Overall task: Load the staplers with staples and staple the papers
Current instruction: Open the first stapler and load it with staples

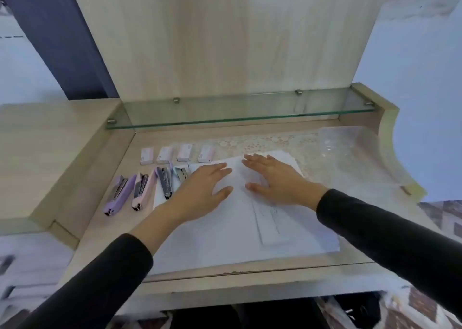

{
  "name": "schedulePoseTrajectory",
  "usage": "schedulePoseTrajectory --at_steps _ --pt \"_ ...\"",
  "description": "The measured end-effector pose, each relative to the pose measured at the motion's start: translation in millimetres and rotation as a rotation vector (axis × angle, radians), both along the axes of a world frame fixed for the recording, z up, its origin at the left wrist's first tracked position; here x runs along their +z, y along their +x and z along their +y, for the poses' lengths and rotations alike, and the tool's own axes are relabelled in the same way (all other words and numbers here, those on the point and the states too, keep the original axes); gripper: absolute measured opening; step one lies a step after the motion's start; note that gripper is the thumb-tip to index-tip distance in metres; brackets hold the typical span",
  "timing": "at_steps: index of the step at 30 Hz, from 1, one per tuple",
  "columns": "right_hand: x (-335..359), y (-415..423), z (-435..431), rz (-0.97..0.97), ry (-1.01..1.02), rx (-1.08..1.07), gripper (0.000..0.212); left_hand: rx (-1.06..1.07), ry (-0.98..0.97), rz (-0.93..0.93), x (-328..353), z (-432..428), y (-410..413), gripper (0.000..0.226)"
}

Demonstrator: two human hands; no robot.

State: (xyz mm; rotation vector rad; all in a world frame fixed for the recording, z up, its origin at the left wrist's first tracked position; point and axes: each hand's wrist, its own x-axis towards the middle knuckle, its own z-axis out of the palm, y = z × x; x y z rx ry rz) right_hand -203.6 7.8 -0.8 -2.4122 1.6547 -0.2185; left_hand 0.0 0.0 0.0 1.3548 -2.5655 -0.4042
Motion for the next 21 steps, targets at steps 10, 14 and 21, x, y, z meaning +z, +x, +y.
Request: schedulePoseTrajectory --at_steps 10,14,21 --pt "-21.2 3.0 -17.3 -0.025 -0.038 0.108 0.054 0.014 -0.096 -0.114 -23.2 -11.6 -12.9 0.059" --pt "-29.8 -0.1 -22.6 -0.084 -0.039 0.118 0.059 0.021 -0.213 -0.067 -32.7 -11.3 -13.1 0.063" --pt "-33.2 -1.8 -24.9 -0.118 -0.050 0.144 0.072 0.036 -0.219 -0.086 -33.2 -11.4 -14.8 0.056"
